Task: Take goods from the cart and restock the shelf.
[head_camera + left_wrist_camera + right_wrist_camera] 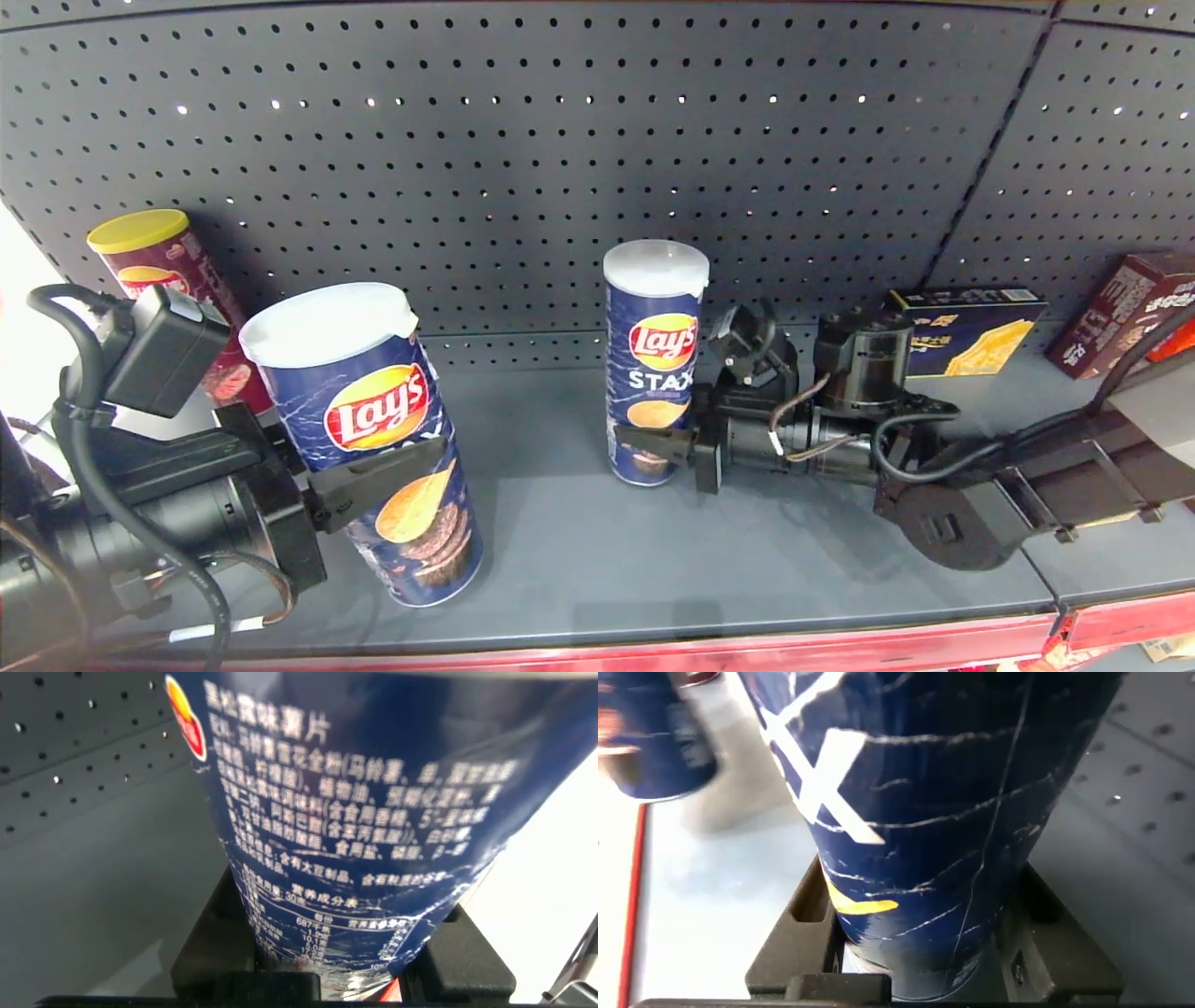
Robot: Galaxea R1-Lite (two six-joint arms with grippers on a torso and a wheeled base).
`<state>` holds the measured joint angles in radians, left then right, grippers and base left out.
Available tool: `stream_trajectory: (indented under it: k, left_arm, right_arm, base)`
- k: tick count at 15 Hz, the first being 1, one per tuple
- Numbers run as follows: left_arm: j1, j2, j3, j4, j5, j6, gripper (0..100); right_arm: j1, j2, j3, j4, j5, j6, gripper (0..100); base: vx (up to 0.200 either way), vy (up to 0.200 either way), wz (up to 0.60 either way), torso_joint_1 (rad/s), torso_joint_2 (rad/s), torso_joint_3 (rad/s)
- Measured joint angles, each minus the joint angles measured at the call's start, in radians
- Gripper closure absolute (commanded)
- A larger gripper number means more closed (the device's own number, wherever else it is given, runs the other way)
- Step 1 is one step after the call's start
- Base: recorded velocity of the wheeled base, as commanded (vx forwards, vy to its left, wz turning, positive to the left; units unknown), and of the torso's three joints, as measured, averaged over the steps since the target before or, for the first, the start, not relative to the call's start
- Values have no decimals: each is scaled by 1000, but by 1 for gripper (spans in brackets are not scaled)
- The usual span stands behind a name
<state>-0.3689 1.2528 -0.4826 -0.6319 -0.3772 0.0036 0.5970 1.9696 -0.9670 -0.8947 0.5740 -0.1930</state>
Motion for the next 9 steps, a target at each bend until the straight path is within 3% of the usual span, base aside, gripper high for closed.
stream_trajectory:
  k: [3, 9]
  left_arm:
    - [12, 0, 5, 0, 2, 0, 100]
    - [36, 0, 0, 0, 0, -1, 100]
  right_arm:
    - [72, -40, 115, -112, -97, 0, 100]
    - [133, -94, 248, -130, -139, 8, 100]
  base:
    - [0, 0, 0, 0, 0, 0]
    - [0, 0, 0, 0, 0, 0]
